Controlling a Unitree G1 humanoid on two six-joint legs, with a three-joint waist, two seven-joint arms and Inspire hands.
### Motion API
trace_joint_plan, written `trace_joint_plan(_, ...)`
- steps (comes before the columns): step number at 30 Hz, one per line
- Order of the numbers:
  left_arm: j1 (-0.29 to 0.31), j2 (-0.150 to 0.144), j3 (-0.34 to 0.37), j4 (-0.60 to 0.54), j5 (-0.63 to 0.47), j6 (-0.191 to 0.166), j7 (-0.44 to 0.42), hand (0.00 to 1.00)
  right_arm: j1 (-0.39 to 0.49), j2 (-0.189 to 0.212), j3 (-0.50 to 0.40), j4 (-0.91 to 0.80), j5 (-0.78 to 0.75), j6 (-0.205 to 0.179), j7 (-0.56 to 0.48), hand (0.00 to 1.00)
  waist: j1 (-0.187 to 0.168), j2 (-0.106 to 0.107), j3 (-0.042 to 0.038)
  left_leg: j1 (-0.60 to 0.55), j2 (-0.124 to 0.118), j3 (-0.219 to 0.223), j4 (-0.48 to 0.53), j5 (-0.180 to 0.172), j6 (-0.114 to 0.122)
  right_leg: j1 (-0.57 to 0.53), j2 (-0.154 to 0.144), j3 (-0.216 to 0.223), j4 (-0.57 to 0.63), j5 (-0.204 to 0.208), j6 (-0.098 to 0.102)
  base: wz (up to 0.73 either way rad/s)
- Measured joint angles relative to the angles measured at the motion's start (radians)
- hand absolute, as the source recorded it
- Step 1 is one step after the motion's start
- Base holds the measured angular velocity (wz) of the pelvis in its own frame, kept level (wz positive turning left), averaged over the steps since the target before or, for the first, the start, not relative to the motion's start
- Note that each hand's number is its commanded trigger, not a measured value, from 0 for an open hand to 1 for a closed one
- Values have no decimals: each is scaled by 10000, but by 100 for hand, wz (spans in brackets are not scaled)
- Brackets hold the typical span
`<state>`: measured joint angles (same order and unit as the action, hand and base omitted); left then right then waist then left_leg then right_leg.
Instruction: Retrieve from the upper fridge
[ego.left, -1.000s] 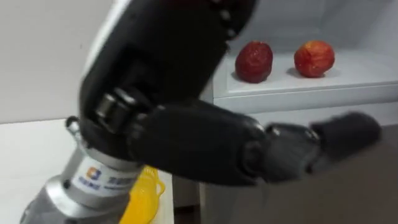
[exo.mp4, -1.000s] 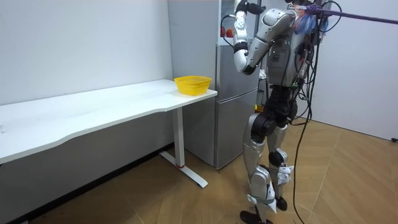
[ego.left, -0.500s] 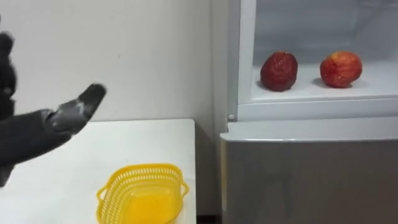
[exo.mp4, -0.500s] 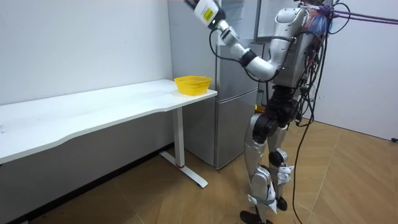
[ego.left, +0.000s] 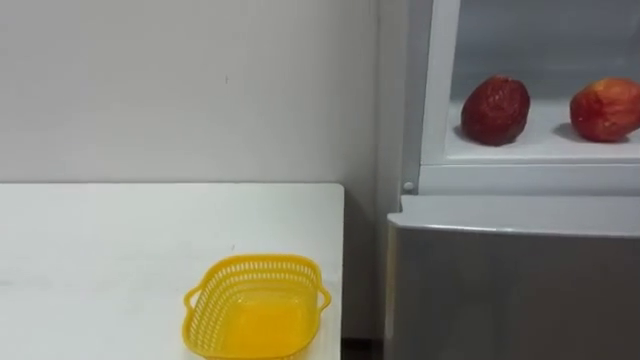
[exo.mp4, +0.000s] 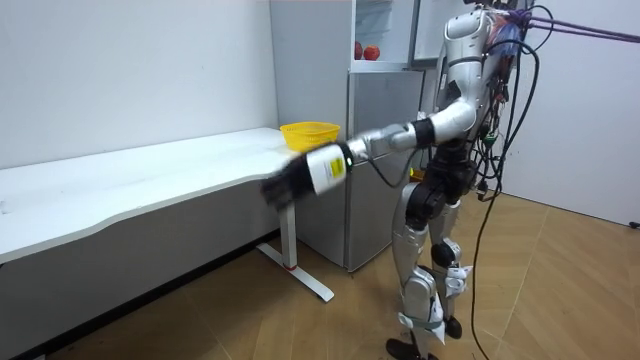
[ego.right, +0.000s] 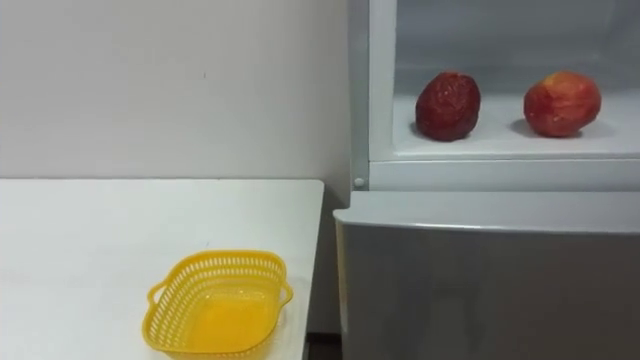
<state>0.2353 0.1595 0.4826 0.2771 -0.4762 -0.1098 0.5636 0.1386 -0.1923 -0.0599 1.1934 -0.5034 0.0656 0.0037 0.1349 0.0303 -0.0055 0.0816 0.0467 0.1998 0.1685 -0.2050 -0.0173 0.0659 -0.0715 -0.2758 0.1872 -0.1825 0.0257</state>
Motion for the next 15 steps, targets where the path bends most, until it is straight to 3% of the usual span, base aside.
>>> trace_joint_plan(4,40,-221,-485,1286,-607,35,245,0,40,14,45,-182,1,107,-2,0,-45,-129,-12,-9,-27,-150,-10,-6,5,53,-2,-53,-20,-9,11,5)
trace_joint_plan(8,18,-311,-915,3217,-806,96,108,0,93,17,108,-189,-36,239,42,0,-178,-75,-12,27,-29,-153,-18,-7,6,167,1,-18,-6,-12,17,-1)
trace_joint_plan(13,-33,-319,-1483,5352,-221,397,-698,0,171,38,107,-206,-41,430,324,0,-269,-81,9,77,-22,-134,-48,-8,8,176,-1,-25,2,-12,16,-1)
trace_joint_plan(15,-26,-315,-1745,6385,255,489,-1343,0,197,35,104,-181,-151,442,435,0,-320,-143,69,211,-20,-124,-110,-42,9,244,12,18,-29,-14,17,-7)
